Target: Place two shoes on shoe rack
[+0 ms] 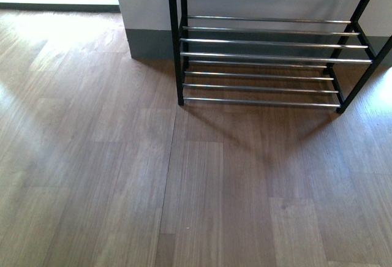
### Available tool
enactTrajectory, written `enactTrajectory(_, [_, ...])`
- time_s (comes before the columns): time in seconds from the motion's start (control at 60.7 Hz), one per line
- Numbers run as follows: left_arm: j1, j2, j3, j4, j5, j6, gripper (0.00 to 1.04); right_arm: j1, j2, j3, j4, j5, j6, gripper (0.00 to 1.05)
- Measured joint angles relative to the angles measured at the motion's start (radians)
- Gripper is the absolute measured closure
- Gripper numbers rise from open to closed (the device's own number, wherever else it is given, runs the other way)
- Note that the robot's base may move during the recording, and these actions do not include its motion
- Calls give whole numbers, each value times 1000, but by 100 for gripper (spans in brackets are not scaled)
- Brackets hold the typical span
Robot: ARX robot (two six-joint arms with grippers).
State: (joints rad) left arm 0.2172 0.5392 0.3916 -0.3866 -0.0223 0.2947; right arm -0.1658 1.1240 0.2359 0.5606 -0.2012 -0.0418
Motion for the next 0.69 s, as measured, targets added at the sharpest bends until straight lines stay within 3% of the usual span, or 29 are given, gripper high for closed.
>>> enactTrajectory(0.692, [0, 0, 0, 0, 0, 0, 103, 0, 0, 0, 0, -1, 0, 103])
